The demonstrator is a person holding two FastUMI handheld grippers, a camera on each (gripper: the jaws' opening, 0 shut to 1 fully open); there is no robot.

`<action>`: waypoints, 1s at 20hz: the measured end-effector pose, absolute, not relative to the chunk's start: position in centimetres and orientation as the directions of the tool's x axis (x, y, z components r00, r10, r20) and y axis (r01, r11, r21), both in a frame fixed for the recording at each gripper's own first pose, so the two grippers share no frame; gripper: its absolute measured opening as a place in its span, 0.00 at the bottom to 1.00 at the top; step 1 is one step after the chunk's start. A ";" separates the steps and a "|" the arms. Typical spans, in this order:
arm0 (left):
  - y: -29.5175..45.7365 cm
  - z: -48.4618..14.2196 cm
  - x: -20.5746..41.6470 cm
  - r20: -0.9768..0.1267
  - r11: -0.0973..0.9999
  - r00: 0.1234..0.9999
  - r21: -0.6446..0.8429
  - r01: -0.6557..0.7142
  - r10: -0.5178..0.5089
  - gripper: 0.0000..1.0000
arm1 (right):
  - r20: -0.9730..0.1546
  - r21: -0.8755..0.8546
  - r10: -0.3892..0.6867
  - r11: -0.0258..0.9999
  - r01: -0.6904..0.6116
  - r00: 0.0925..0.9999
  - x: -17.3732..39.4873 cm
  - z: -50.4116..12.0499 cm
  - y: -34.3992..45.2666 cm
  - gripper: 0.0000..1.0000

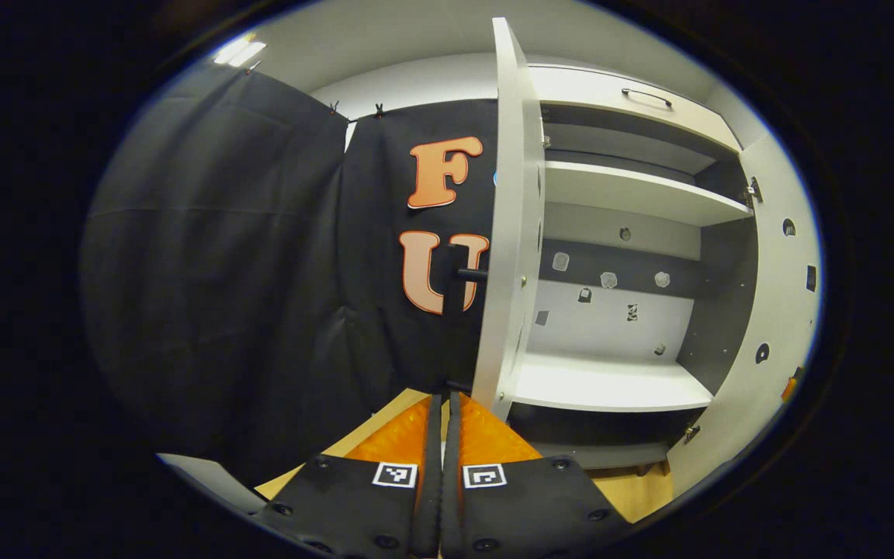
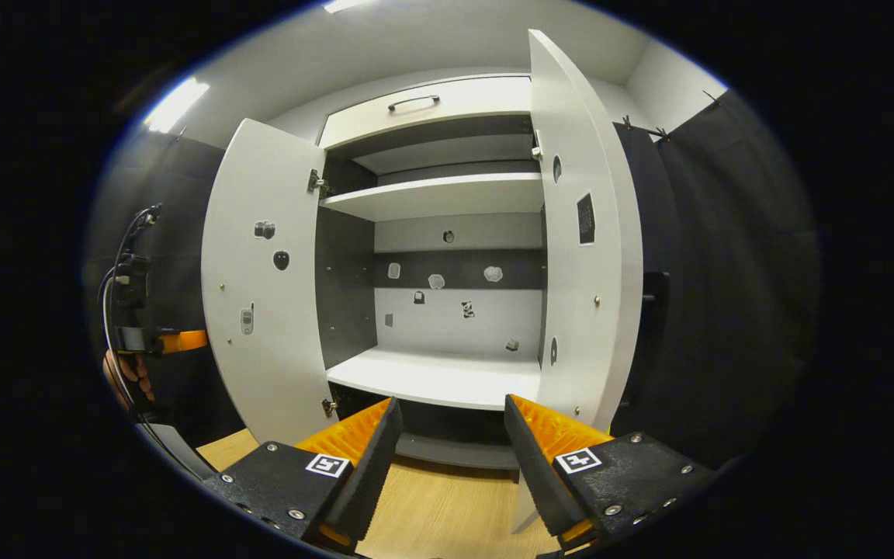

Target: Open the right door of the double-door shoe cabinet with the right hand, and open the left door with the left hand.

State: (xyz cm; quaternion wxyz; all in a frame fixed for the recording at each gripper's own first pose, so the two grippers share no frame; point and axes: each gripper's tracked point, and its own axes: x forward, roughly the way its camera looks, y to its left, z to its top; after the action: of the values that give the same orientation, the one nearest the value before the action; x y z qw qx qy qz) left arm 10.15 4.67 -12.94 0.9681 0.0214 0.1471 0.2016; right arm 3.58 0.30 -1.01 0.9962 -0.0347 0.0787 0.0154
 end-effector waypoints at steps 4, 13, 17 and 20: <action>3.6 -11.6 10.4 -0.229 0.937 0.909 0.125 -0.327 0.348 0.11 | -0.081 -0.125 0.017 0.992 -0.027 0.997 4.0 2.1 1.0 0.81; -0.6 -10.1 12.9 -0.168 0.978 0.970 0.141 -0.152 0.175 0.74 | 0.050 -0.217 -0.075 0.972 0.084 0.996 3.8 7.7 -0.4 0.84; -1.8 -9.0 13.6 -0.129 0.987 0.984 0.119 -0.111 0.126 0.80 | 0.070 -0.217 -0.093 0.970 0.106 0.993 3.3 8.7 -1.1 0.85; -2.5 -7.9 14.4 -0.096 0.990 0.991 0.114 -0.082 0.093 0.80 | 0.086 -0.208 -0.097 0.971 0.113 0.992 3.0 9.5 -1.2 0.84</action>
State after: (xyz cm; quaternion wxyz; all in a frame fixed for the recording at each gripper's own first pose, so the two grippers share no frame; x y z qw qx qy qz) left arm 14.43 -2.54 -7.87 0.9962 0.0552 0.0504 0.0438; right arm 3.02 -1.20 9.53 0.9921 -0.1071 -0.0375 -0.0530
